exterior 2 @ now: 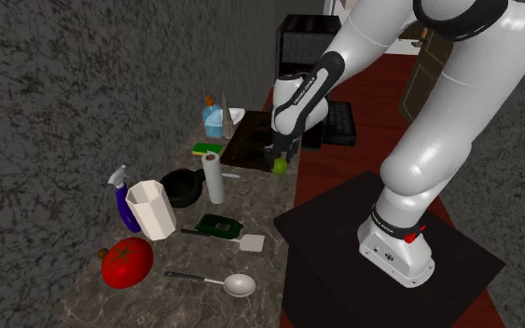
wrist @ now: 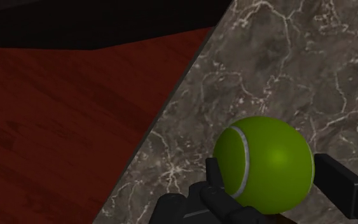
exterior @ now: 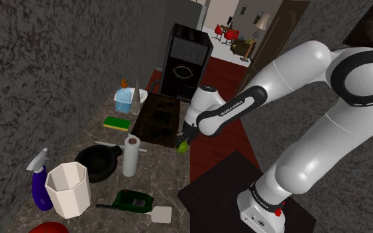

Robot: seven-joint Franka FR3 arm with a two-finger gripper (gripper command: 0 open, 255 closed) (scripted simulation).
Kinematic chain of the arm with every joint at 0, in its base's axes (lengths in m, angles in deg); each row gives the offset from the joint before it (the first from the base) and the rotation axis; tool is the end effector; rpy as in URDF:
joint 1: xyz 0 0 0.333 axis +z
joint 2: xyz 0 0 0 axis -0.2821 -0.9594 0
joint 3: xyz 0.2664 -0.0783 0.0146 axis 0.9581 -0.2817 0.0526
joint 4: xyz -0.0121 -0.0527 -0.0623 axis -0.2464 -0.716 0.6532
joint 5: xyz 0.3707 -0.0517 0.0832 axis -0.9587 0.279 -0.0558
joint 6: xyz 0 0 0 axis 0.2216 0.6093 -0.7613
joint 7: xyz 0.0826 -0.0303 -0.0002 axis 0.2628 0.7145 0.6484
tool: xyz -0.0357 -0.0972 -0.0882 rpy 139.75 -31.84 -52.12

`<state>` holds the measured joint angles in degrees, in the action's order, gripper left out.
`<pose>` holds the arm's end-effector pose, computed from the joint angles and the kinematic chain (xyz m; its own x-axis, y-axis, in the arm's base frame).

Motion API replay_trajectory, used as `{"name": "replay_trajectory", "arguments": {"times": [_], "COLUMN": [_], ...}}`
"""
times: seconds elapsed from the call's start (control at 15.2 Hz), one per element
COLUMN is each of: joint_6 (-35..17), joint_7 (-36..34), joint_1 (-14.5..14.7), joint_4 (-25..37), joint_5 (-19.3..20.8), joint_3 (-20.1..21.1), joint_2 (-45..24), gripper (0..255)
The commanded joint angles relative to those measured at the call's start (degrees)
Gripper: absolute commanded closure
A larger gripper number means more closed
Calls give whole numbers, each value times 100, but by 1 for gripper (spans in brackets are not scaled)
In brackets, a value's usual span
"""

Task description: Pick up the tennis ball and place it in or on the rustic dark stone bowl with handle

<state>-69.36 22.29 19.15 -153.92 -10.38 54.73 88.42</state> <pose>0.3986 0.1176 0.1869 0.9932 -0.1125 0.0297 -0.1120 -0.9935 -0.0190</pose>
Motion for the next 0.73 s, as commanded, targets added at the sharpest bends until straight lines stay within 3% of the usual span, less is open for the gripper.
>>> {"name": "replay_trajectory", "arguments": {"times": [0.0,0.66], "joint_6": [201,1156], "joint_7": [58,235], "joint_1": [15,79], "joint_4": [12,172], "joint_5": [-92,-338], "joint_3": [7,-44], "joint_2": [192,1000], "gripper": [255,255]}}
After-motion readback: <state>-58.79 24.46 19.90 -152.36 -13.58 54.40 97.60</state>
